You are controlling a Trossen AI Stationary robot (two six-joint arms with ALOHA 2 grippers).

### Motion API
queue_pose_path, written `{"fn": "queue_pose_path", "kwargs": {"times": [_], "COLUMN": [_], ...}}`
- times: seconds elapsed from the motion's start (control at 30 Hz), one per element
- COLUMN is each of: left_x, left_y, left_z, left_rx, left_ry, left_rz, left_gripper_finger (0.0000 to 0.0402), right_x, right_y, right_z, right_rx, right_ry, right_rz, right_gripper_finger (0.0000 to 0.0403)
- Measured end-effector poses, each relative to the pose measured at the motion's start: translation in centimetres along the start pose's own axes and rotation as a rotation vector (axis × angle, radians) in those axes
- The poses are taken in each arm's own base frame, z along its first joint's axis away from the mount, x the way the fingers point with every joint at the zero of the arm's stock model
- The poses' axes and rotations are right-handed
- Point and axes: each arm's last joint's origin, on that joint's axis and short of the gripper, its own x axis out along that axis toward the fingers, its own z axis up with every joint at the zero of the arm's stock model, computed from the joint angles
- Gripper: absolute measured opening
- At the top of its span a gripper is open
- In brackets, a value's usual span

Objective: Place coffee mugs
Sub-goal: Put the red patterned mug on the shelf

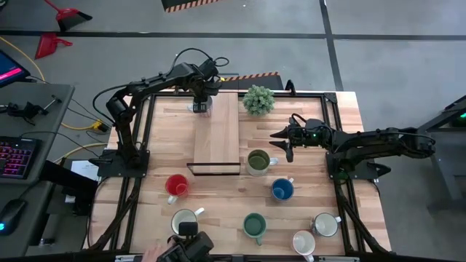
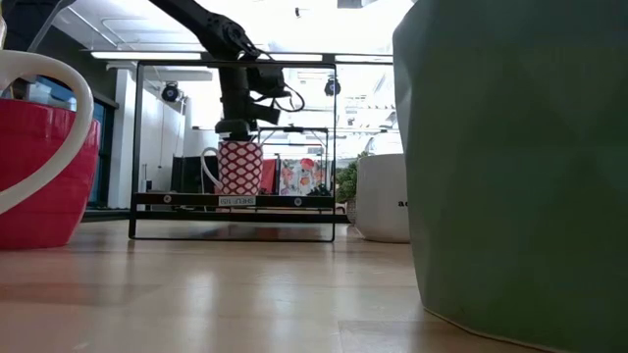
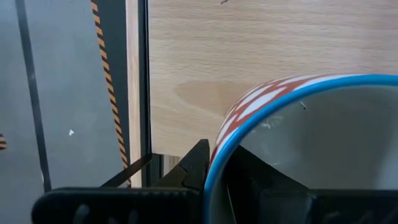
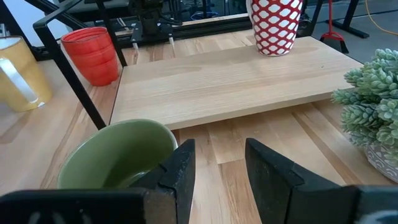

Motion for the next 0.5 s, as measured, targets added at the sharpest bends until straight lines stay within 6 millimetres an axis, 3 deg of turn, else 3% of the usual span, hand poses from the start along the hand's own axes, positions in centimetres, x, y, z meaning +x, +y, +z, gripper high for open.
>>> {"fn": "queue_pose_path", "kwargs": {"times": [0.5], "left_x": [-0.05], "left_y": [-0.22], "left_z": [0.22], "left_rx": [-0.046], "left_ry": [0.001], "left_rz": [0.008], "left_gripper_finger": [0.0035], "right_x": [0.00], "right_y": [0.02], "right_z": [0.00], "right_rx": [0.000], "right_ry": [0.000], "right_rz": [0.008], "right_gripper_finger": [0.0122]}}
